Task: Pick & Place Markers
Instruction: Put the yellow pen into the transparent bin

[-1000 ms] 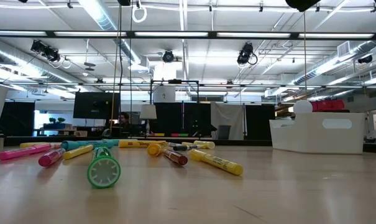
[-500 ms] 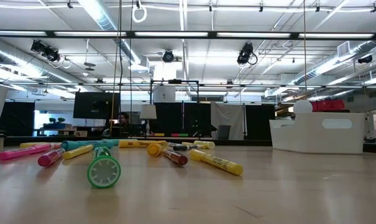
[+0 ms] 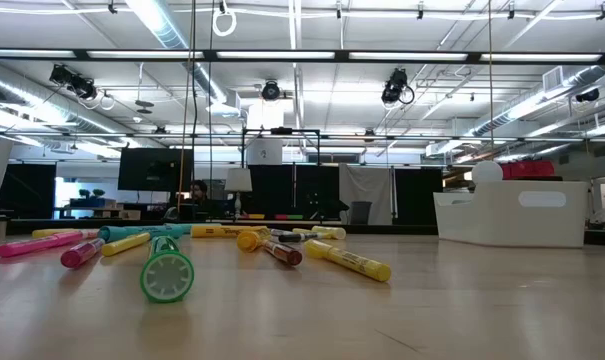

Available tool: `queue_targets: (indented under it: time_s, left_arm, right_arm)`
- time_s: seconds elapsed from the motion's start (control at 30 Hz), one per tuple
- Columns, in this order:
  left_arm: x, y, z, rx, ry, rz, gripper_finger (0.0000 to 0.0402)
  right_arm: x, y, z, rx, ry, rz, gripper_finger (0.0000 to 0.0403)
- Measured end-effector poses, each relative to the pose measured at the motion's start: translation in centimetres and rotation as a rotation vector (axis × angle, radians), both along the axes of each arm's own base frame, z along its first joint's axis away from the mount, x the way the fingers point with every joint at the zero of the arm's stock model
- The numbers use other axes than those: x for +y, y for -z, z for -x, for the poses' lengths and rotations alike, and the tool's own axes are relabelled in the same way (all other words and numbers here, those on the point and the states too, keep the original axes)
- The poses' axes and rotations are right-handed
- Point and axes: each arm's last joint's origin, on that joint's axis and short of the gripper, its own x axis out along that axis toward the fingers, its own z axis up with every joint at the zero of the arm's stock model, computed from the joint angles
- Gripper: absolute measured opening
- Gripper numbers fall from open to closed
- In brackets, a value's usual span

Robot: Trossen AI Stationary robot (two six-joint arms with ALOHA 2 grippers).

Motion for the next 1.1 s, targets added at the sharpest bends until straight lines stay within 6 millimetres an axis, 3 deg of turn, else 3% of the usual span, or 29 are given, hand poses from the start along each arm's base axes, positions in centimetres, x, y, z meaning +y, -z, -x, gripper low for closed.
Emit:
queue_targets:
  time_s: [0.23, 0.43, 0.63, 1.1]
  left_arm:
    - [0.6, 2.4, 0.4, 0.112, -0.129, 0.045, 0.0053]
    - [1.3, 4.1, -0.3, 0.169, -0.129, 0.118, 0.0059]
    - [2.5, 5.6, -0.8, 0.247, -0.102, 0.163, 0.0062]
    - [3.9, 8.0, -1.5, 0.291, -0.100, 0.281, 0.0064]
  right_arm:
    - [1.2, 0.0, 0.9, 0.036, 0.041, 0.067, 0.0123]
    - [2.5, -0.5, 2.7, 0.105, 0.218, 0.160, 0.0120]
    - [3.2, -0.8, 4.1, 0.171, 0.266, 0.202, 0.0121]
    - [3.6, -0.7, 4.5, 0.181, 0.254, 0.206, 0.0121]
